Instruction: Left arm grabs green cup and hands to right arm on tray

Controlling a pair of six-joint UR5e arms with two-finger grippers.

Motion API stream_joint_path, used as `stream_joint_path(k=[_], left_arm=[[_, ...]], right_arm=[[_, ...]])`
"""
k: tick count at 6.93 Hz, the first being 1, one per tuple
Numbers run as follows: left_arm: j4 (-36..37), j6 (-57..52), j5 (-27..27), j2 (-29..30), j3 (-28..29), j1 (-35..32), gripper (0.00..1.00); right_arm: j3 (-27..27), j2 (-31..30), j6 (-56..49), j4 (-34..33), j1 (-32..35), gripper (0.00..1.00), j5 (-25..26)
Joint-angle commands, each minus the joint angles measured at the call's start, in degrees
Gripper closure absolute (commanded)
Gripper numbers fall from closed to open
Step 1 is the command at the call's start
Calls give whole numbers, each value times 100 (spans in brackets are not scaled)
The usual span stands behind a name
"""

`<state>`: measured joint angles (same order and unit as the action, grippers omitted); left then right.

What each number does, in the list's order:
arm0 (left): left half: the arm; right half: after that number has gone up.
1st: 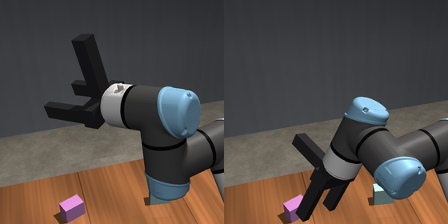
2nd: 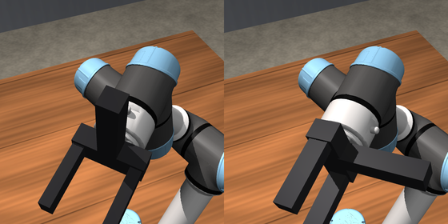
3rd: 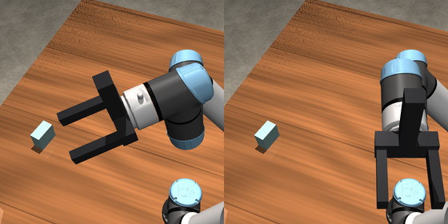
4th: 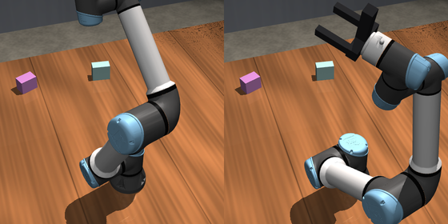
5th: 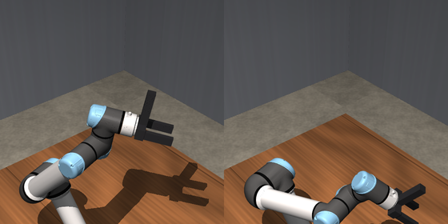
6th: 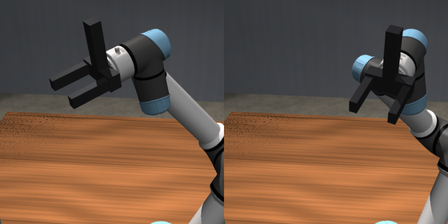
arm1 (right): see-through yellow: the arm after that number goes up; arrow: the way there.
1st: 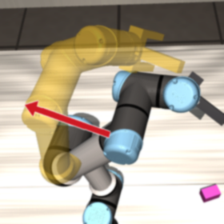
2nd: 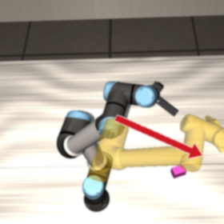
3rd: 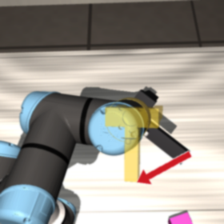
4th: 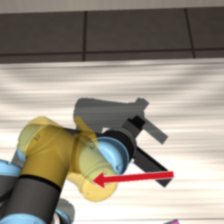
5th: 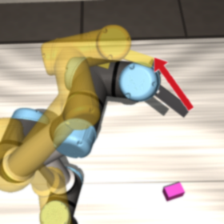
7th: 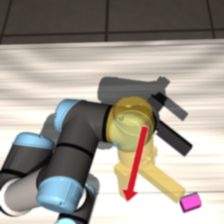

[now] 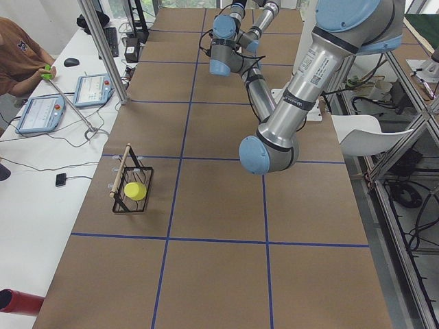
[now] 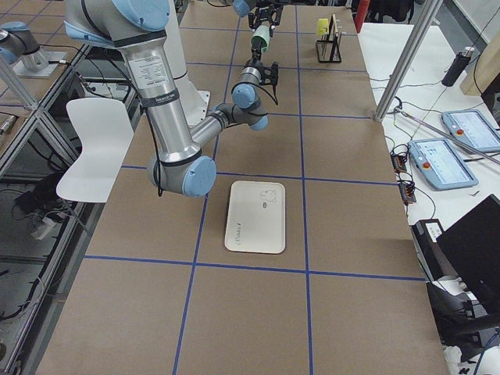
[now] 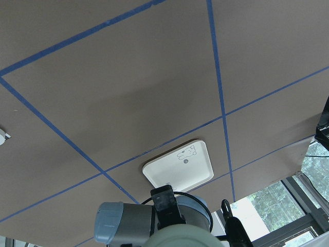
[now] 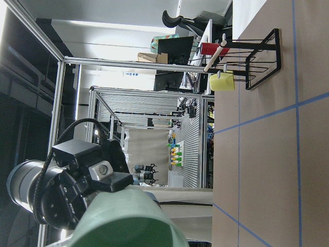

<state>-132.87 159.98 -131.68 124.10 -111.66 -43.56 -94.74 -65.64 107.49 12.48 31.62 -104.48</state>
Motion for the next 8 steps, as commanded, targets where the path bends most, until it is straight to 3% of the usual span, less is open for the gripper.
stream_joint_path(k=[1, 4, 8], left_arm=[[-2, 7, 2, 9, 13, 5, 71], [-20, 7, 2, 61, 21, 23, 71], [-20, 7, 2, 53, 57, 23, 71]], right_arm=[[8, 25, 0, -9, -24, 18, 15], [26, 78, 0, -9, -51, 22, 76], [34, 104, 0, 0, -51, 40, 200]])
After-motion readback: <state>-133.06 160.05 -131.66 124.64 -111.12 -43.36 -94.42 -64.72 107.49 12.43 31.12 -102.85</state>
